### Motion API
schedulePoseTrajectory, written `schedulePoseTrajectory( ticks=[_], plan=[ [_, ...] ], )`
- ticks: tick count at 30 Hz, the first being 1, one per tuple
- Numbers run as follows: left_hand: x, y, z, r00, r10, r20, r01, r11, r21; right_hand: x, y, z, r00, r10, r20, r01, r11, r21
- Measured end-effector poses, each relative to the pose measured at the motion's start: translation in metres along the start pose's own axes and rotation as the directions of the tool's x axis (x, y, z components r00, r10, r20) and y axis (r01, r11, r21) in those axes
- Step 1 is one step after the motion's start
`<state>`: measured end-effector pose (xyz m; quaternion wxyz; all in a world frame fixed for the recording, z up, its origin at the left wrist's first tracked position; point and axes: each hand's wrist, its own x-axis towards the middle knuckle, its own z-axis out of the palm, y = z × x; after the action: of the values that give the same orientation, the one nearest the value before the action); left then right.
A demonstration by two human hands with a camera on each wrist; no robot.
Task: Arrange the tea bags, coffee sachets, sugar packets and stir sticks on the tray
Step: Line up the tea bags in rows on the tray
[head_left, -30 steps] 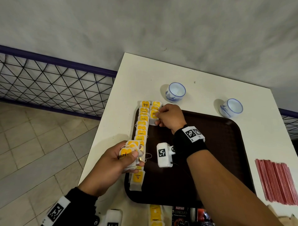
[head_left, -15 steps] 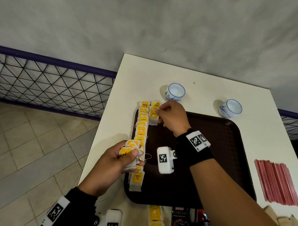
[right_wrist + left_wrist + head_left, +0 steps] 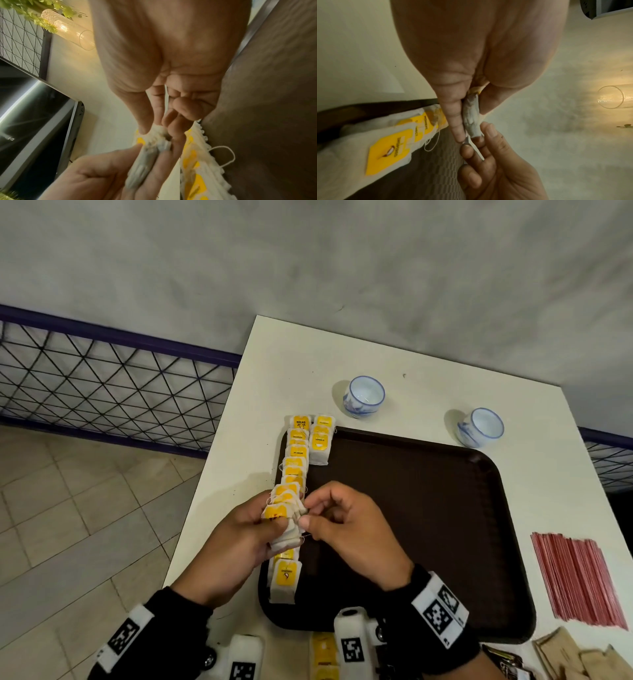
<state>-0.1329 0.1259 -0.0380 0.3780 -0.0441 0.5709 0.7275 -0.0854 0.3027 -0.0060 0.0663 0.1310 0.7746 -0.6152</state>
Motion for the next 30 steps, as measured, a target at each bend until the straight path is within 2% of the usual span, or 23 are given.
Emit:
schedulePoseTrajectory(
  ticks=[6,9,13,18,20,23,25,30],
  plan=[
    [-0.008,0.003,0.005,0.996,0.066,0.062,-0.077,0.977,0.2,-0.005,-0.001,0.007,0.992,-0.117,-0.047,0.117,0.993,0.013],
    [-0.01,0.007,0.007,0.991,0.081,0.107,-0.108,0.956,0.274,-0.004,-0.002,0.009,0.991,-0.133,-0.029,0.131,0.99,-0.06],
    [-0.012,0.008,0.006,0.99,0.087,0.11,-0.119,0.936,0.331,-0.002,-0.002,0.008,0.991,-0.123,-0.045,0.12,0.991,-0.064],
    [-0.012,0.006,0.0,0.993,0.078,0.086,-0.103,0.932,0.346,-0.001,-0.015,-0.006,0.999,-0.027,-0.018,0.029,0.986,0.165],
    [-0.014,0.007,-0.002,0.996,0.058,0.066,-0.077,0.94,0.333,0.003,-0.018,-0.018,0.999,-0.006,-0.044,0.014,0.983,0.182],
    [-0.015,0.008,-0.005,0.998,0.04,0.043,-0.052,0.943,0.33,0.016,-0.014,-0.04,0.988,0.011,-0.157,0.008,0.993,0.117],
    [-0.016,0.008,-0.007,0.999,0.034,0.031,-0.042,0.943,0.33,0.028,-0.01,-0.054,0.977,0.048,-0.209,-0.041,0.998,0.04],
    [-0.016,0.008,-0.006,0.999,0.025,0.027,-0.033,0.941,0.336,0.06,0.0,-0.062,0.981,0.097,-0.168,-0.109,0.992,-0.063]
  ],
)
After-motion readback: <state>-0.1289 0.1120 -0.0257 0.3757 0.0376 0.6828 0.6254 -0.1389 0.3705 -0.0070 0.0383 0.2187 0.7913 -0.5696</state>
